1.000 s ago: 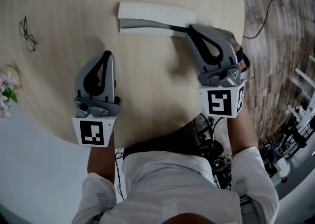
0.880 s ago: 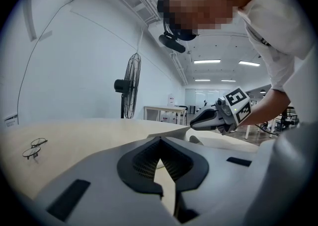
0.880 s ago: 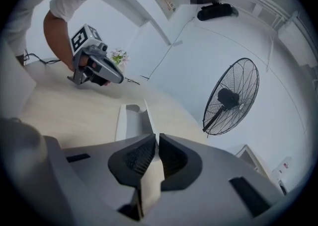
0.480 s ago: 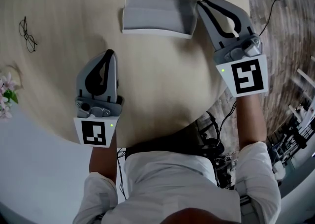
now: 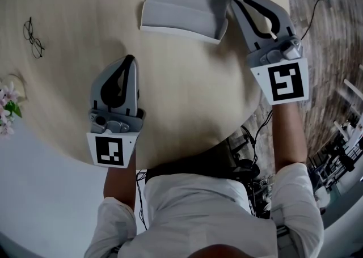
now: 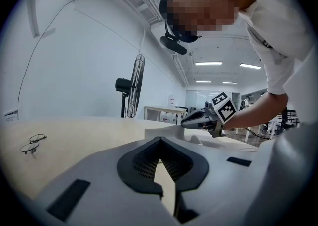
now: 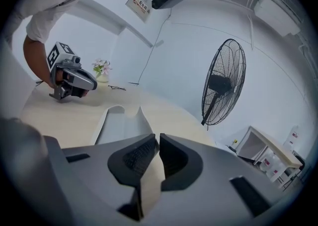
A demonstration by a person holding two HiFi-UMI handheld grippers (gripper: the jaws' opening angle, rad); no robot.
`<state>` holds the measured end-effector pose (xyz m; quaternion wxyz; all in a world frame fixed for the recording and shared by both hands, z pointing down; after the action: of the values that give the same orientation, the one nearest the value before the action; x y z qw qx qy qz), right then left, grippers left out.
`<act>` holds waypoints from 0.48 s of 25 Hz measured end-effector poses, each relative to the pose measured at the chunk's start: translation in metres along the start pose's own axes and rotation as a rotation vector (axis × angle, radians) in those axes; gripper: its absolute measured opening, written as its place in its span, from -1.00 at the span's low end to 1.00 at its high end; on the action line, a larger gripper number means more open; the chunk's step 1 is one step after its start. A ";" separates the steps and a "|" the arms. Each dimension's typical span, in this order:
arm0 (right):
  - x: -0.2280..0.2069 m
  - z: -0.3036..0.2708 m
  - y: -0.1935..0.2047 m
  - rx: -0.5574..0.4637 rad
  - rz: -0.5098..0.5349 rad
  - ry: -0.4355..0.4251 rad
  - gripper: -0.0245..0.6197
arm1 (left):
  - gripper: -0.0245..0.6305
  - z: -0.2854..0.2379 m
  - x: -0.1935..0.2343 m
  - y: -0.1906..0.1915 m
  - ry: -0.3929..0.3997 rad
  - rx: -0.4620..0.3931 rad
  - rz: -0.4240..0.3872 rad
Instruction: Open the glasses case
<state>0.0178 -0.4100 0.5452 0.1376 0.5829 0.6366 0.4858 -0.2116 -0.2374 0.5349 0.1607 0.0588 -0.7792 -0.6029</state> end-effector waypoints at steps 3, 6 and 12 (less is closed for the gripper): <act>0.001 0.006 -0.002 -0.005 -0.011 0.005 -0.70 | -0.89 0.002 -0.001 -0.002 0.003 -0.011 0.002; 0.000 0.020 -0.010 -0.016 -0.012 0.037 -0.63 | -0.89 0.008 -0.005 -0.010 0.003 -0.028 0.008; 0.005 0.073 -0.056 -0.085 -0.041 0.157 -0.63 | -0.89 0.046 -0.015 -0.042 0.018 -0.083 -0.022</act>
<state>0.0360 -0.3633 0.4676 0.1216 0.5235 0.6361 0.5537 -0.2168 -0.2018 0.4816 0.1633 0.0662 -0.7514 -0.6358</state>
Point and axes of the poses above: the fingertips, and each gripper's own axes: z backward along the fingers, x to its left, y out of its underside, the point moved 8 cm from there along z, backward along the fingers, and after that the axes turned 8 degrees about z, right-handed, at the moved point
